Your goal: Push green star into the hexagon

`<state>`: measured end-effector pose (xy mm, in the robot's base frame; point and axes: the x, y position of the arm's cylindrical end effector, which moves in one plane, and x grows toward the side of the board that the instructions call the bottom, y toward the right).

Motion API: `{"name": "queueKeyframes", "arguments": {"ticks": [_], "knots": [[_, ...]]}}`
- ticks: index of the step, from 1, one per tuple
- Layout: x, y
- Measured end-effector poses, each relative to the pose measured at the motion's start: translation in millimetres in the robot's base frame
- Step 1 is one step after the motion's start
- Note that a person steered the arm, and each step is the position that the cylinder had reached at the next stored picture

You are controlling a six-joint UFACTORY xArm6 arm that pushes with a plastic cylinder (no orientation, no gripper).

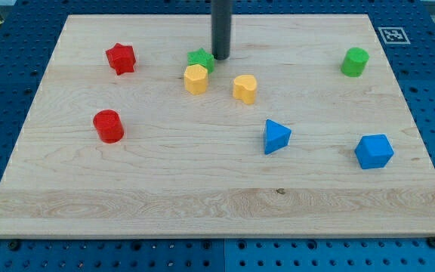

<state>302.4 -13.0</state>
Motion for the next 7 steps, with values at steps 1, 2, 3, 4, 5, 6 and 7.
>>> {"name": "queueKeyframes", "arguments": {"ticks": [1, 2, 3, 4, 5, 6, 7], "knots": [[-1.1, -27.2], [4.2, -34.9], [8.6, -34.9], [11.4, -30.9], [19.0, -27.7], [18.1, -32.1], [15.0, -64.8]]}}
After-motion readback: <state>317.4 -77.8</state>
